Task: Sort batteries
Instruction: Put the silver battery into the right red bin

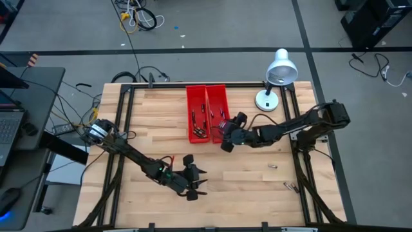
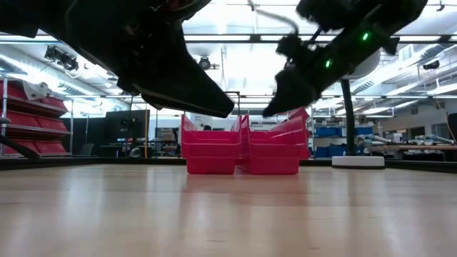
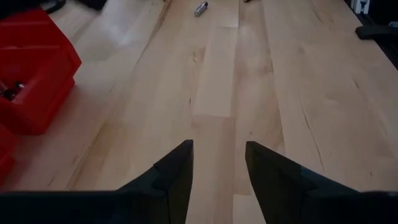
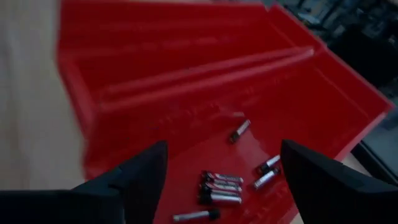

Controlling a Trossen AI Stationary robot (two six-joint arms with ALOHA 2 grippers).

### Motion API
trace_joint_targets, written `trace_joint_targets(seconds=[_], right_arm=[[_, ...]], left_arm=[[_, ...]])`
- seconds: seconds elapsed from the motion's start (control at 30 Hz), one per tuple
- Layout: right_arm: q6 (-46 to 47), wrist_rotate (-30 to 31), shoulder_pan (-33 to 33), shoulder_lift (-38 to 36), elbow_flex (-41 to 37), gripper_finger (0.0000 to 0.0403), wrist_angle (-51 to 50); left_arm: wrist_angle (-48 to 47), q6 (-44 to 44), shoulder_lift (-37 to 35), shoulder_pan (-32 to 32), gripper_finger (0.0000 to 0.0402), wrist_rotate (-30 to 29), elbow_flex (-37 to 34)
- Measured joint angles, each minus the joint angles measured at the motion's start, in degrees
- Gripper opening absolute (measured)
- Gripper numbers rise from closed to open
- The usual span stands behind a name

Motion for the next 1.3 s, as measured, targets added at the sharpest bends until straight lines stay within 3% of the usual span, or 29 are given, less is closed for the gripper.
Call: trace_joint_targets(seconds=[0.17, 0.27, 0.43, 0.6, 0.7, 0.8, 1.03, 1.3], right_arm=[[-1.6, -0.6, 3.0, -7.8, 0.0, 0.0295, -2.7], [-0.2, -0.6, 5.2, -14.1, 0.0, 0.0293, -9.5], [13.2, -2.6, 8.8, -23.9, 0.0, 0.0288, -29.3], [31.3, -13.7, 13.3, -29.1, 0.0, 0.0279, -44.8], [39.1, -21.4, 17.1, -29.5, 0.0, 0.0271, -49.7], [44.4, -24.9, 21.6, -28.6, 0.0, 0.0261, -54.7], [56.5, -28.1, 31.0, -23.9, 0.0, 0.0233, -66.4], [58.4, -28.2, 37.4, -18.0, 0.0, 0.0195, -66.6]], left_arm=[[-1.3, -0.4, 0.0, -0.3, 0.0163, 0.0, 0.0], [-1.8, -1.2, 0.0, -0.3, 0.0163, 0.0, 0.0], [-2.1, -1.7, 0.0, -0.3, 0.0163, 0.0, 0.0], [-1.9, -1.7, 0.0, -0.3, 0.0163, 0.0, 0.0], [-1.8, -1.9, 0.0, -0.2, 0.0163, 0.0, 0.0], [-1.3, -1.9, 0.0, -0.2, 0.0163, 0.0, 0.0], [-0.4, -1.9, 0.0, -0.2, 0.0163, 0.1, 0.0], [-0.4, -2.0, 0.0, -0.2, 0.0163, 0.1, 0.0]])
